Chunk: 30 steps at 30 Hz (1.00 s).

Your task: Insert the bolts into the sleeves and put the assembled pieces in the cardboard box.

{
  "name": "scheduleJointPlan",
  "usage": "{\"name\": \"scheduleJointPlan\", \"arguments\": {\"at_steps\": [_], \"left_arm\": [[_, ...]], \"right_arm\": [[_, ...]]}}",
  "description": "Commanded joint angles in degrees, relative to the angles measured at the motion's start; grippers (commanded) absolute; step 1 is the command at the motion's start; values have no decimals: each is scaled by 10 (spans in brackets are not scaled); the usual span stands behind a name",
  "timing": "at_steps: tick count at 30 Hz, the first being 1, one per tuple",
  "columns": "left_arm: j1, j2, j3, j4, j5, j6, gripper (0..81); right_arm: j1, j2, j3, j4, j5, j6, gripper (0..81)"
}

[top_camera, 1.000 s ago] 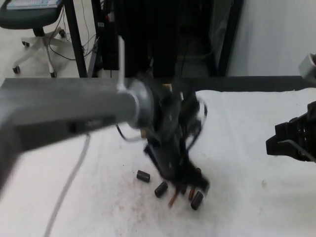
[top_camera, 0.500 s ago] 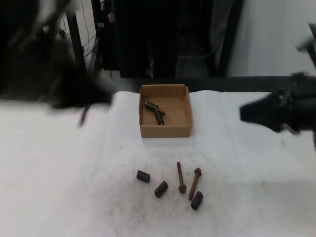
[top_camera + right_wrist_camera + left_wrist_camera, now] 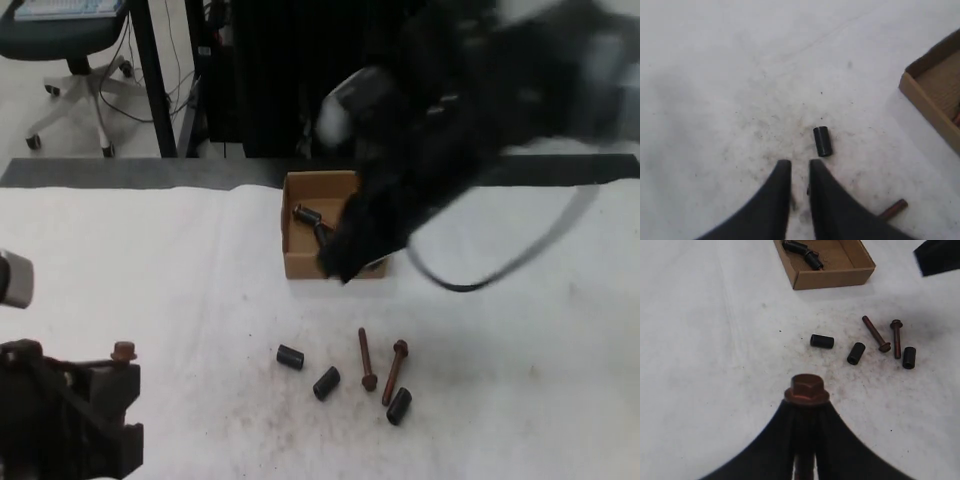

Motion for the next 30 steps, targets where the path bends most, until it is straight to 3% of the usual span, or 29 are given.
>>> {"name": "scheduleJointPlan", "arguments": {"at_steps": [1,3,13,30], "left_arm": [[1,-5,0,-21,-2,-4,3],[1,-5,0,-26,-4,-2,3],[1,-5,0,-28,-56,48,3],[1,-5,0,-19,-56,48,3]], "right_arm": [[17,94,-99,94,35,-44,382],[23,138,-135,120,63,-60,433],[57,229,-196,164,130,-174,394],[73,277,-197,118,164,-189,394]]}}
